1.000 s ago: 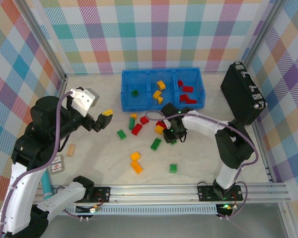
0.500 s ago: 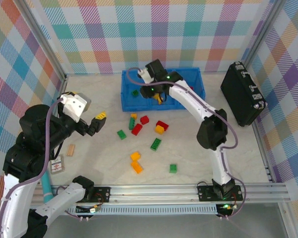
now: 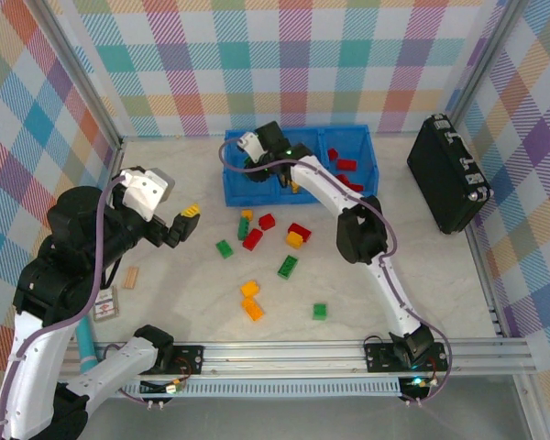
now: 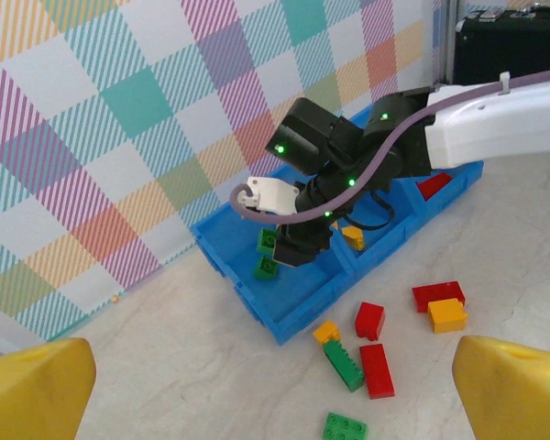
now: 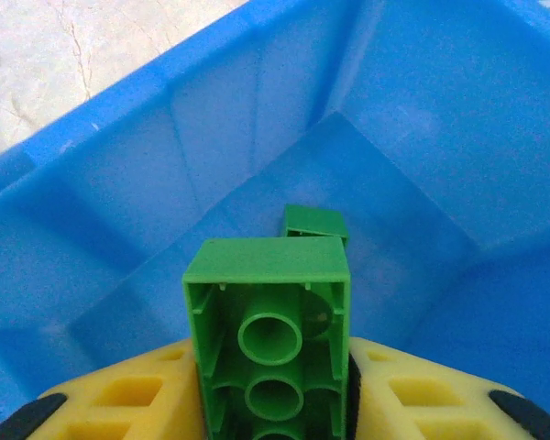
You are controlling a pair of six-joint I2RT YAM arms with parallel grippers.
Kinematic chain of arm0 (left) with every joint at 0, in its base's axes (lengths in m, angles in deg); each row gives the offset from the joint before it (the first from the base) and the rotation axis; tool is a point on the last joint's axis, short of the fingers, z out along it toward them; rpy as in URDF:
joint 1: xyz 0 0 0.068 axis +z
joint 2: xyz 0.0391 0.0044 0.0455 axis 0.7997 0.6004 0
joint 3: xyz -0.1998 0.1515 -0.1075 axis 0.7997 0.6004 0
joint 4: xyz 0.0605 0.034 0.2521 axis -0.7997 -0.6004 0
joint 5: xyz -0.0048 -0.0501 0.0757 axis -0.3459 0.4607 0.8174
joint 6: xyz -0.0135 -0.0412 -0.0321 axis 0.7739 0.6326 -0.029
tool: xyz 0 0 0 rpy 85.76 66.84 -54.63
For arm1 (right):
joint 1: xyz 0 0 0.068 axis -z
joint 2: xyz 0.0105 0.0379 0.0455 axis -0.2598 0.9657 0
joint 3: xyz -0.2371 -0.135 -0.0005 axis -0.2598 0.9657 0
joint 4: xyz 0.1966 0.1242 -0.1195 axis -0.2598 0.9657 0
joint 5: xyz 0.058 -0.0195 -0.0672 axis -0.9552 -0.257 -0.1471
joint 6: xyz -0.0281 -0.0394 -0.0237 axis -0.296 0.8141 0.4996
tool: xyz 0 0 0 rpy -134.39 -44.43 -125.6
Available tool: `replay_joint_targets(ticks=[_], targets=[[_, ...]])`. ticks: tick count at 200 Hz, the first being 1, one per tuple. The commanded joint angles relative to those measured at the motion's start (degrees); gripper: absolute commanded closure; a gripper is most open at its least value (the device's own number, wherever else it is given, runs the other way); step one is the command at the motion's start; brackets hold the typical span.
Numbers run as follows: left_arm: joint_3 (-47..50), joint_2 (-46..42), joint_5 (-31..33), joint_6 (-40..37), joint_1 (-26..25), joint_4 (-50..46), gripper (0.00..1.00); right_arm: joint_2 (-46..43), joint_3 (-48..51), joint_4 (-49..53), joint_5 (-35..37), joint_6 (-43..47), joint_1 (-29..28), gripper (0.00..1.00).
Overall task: Sort the legos into containers by color
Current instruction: Place the lego in the container.
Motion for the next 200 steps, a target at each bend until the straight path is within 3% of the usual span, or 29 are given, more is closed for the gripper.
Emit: replay_joint_targets(ticks=[1,33,88,123,158,200], targets=[[1.1,0.4,-0.1,0.1,-0.5,0.8,0.0,1.1,-2.3,-3.9,-1.9,3.1,0.2,0.57],[1.2,0.3,-0.6,0.2,-0.5,1.3,0.0,2.2,-0.5,-4.5,-1.2,7.6,0.2,0.5],[0.9,0.2,-0.9,1.1,-0.5,0.7,0.0,-3.4,6.3,-8.6,-3.3,6.0,0.3,0.5],[1.2,0.5,-1.5,1.2,-0.5,2.8,0.0,-13.5,11.5,-5.1,-6.7,4.5,-0.2,0.48],[2.8,0.7,-2.1,0.4,-0.5,5.6,0.0,-25.5,19.6,-0.8,-5.6,-0.4,-0.4,0.44],[5.9,-0.3,-3.1,-0.1,-0.5,10.1,0.0,-43.0,39.8,5.7,0.0,-13.7,-0.5,0.43]])
